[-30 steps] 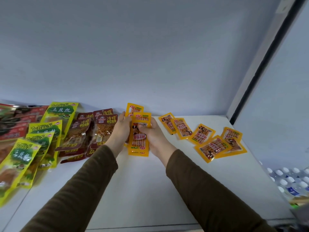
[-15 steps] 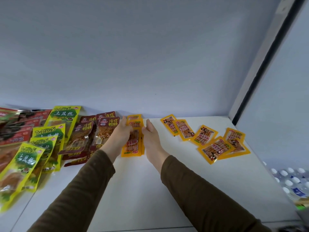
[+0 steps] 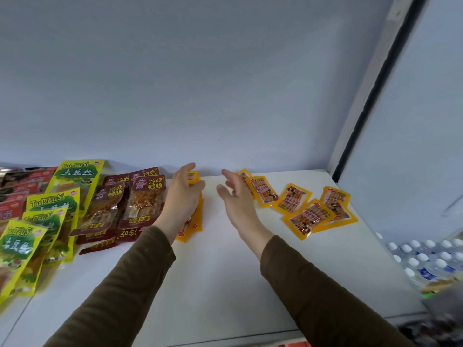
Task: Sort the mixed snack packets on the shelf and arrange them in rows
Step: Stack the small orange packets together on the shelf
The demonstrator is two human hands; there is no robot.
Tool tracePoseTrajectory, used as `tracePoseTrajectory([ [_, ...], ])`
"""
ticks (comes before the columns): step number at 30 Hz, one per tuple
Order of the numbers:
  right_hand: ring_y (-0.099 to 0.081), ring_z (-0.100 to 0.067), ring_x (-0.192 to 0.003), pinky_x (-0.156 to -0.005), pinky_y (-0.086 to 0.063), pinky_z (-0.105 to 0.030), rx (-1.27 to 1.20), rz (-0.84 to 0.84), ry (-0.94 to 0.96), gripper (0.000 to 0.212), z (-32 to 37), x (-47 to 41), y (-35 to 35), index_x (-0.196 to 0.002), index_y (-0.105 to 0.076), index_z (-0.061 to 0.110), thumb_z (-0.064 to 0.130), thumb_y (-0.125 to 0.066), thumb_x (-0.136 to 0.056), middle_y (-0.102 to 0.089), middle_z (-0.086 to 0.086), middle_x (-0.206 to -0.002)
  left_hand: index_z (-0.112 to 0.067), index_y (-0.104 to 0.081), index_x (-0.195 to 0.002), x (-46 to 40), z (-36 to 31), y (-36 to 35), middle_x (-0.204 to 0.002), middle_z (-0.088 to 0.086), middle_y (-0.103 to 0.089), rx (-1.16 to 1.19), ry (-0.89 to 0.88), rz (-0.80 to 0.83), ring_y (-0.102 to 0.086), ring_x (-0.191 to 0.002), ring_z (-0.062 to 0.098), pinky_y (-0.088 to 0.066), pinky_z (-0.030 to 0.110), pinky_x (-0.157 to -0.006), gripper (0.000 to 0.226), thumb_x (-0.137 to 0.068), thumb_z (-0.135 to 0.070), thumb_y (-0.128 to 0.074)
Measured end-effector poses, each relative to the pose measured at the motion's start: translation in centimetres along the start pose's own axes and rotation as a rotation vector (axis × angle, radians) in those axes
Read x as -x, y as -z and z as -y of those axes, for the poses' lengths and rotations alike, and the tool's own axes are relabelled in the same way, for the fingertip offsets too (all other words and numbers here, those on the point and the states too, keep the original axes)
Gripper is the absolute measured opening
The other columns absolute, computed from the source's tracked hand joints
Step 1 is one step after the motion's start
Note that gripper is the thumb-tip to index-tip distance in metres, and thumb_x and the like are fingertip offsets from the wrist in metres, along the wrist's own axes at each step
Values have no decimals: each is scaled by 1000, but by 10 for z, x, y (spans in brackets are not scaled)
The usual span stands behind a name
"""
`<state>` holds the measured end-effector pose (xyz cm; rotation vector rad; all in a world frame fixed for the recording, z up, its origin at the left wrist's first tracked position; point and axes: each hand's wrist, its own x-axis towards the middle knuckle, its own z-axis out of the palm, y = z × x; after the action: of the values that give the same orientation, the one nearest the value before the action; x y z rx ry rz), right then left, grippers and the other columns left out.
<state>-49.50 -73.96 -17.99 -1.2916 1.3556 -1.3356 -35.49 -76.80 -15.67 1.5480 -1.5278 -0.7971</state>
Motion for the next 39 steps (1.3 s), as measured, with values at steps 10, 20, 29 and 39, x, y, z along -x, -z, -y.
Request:
tracePoseTrajectory([
  [10,-40,-24,-135,-110,-32,-45,835,-266,18,48,-7,-12,124,-140,-50,28,44,-56,-96,-52,2,-144,-11,-20,-162,-25,-21,-98,-166,12,-28,-189,-14,242,-23,-153,32,-24,43,-121,100,-89,-57,-70],
  [20,-1,-35,-155,-113,1,-75,1190,-220,-322,96,-39,-9,162,-156,-21,33,90,-31,-80,-11,-4,-168,-16,-2,-163,-39,-19,-144,-168,19,-18,-413,3,205,-8,-157,37,-8,47,-126,115,-85,-69,-66],
  [29,-12,-27,-155,-121,-7,-59,1166,-184,-238,85,-57,-20,145,-156,-27,30,80,-38,-88,-24,2,-166,-25,-22,-158,-43,-9,-142,-150,10,-39,-240,-110,176,-37,-137,35,-34,48,-114,102,-79,-40,-86],
  [39,-15,-30,-153,-121,-9,-58,1156,28,-93,76,-54,-34,153,-158,-23,31,65,-47,-94,-32,1,-161,-38,-14,-158,-32,-11,-135,-145,7,-35,131,14,164,-54,-114,21,-61,41,-86,108,-83,-2,-82],
])
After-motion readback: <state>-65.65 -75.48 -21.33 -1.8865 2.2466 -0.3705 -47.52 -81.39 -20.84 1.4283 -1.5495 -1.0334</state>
